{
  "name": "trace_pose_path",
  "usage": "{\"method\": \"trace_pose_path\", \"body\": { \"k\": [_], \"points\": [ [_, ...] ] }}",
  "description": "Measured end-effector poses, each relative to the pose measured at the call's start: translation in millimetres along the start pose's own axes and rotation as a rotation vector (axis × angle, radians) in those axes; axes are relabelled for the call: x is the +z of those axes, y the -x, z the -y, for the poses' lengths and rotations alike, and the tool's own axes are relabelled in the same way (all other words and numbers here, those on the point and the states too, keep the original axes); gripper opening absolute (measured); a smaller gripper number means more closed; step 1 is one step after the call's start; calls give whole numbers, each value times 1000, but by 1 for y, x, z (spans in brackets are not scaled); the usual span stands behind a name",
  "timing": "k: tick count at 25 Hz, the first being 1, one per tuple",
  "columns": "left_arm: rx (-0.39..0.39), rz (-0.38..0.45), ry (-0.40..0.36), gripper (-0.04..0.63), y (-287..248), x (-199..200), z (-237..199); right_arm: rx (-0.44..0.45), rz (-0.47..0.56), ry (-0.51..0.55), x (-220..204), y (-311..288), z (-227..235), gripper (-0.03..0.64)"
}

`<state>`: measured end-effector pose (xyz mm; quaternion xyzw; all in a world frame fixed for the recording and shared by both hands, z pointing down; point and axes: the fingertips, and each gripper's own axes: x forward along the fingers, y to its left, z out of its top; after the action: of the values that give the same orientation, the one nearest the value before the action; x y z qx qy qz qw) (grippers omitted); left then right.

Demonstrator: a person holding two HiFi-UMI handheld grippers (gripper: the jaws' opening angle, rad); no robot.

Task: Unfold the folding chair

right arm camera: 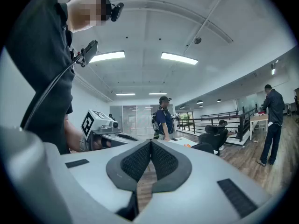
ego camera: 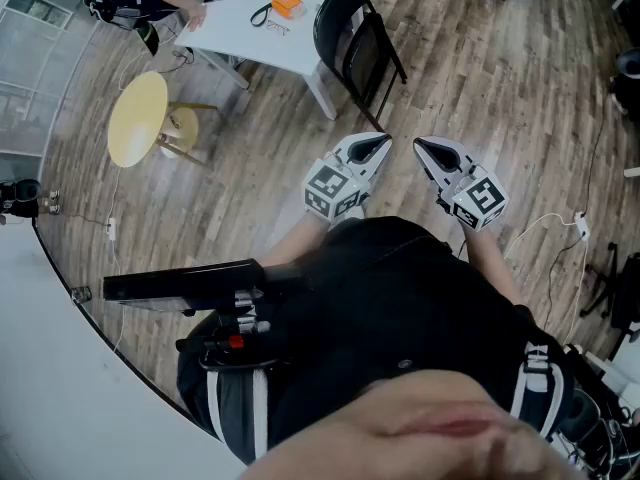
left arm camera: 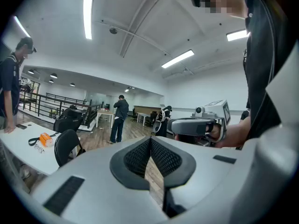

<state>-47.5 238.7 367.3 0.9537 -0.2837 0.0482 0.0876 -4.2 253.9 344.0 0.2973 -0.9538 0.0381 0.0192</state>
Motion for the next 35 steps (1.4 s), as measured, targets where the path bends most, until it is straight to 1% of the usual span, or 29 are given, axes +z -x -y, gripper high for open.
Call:
{"method": "trace_pose_path", "body": {
  "k": [3,6,8,11,16,19,25,30,35],
  "points": [
    [11,11,-3,5,5,-3,-2,2,-4,2,-2,-4,-4,8],
    [10,18,-9,5,8,-5,-1,24,6,9,-1,-6,-10,8],
    [3,17,-9,5,8,-5,1,37,22,3,2,-6,-13,8],
    [-6,17,-7,5,10,-6,2,25,33,-11,3,-6,-13,8],
    [-43,46,0,5,16,-3,11,19,64,-19,8,-3,-14,9],
    [-52,51,-6,5,17,-2,13,18,81,-38,10,-2,-11,8],
    [-47,46,-37,5,19,-6,9,49,91,-78,3,-3,-10,8],
    [-43,28,-50,5,18,-9,-2,53,79,-71,0,-15,-8,8],
    [-45,45,-34,5,19,-8,-18,59,80,-45,3,-35,-10,8]
  ]
}}
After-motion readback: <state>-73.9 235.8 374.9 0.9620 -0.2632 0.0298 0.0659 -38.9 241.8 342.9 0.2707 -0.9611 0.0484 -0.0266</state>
